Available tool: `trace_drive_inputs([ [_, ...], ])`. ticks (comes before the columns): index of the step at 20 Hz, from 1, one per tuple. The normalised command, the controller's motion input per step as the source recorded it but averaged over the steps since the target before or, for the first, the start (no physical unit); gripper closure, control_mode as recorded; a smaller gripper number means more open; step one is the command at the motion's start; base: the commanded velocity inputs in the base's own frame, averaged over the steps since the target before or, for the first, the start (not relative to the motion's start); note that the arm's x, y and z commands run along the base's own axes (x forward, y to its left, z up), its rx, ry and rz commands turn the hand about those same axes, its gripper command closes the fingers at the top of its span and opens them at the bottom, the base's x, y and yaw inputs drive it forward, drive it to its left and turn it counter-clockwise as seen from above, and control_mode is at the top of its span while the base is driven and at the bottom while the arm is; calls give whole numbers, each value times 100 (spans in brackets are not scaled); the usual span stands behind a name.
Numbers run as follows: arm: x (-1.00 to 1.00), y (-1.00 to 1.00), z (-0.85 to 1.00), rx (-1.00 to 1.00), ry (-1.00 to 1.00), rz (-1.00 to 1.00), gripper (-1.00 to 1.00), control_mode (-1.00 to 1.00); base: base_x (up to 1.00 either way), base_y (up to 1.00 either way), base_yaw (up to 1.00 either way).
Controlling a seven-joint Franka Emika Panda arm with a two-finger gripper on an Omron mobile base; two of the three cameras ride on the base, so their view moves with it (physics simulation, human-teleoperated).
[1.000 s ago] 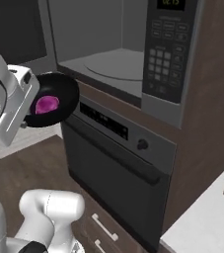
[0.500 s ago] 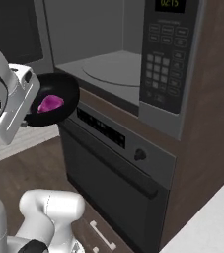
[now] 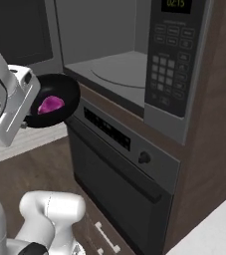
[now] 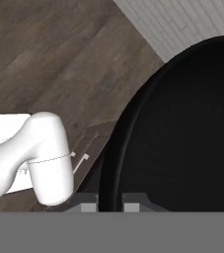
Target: Pick the onion from the sink and place it in the bowl. Then pick the bowl and place it in the microwave. Then close the microwave door and press the start button.
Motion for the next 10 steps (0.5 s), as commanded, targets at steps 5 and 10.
trace_drive_inputs([
  [5,0,0,0,0,0,0,100,100,-17,-7,11],
  [10,-21,0,16,0,-5,-1,100,-100,-29,-1,1],
])
